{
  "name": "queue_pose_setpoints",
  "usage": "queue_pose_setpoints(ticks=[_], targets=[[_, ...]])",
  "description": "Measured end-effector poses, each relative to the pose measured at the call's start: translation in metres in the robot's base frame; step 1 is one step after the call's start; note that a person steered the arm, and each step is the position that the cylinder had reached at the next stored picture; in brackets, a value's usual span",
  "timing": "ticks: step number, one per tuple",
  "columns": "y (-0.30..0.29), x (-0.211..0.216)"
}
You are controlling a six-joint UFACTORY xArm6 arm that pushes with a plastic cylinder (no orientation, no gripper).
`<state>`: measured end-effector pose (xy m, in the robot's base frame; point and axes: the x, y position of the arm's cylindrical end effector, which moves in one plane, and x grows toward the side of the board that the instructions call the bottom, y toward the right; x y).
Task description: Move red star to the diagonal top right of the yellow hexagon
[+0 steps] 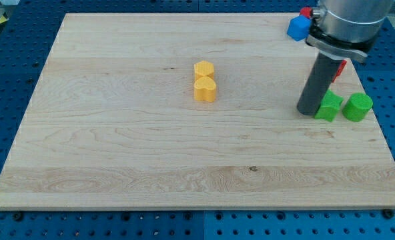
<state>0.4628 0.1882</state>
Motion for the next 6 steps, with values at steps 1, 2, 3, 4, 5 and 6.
queue_pose_setpoints(ticks=[1,2,3,4,5,6], targets=[[0.006,0.001],[-0.008,0.001],[-0.044,-0.019],[-0.025,-0.034],[0.018,-0.038],[0.051,-0.050]])
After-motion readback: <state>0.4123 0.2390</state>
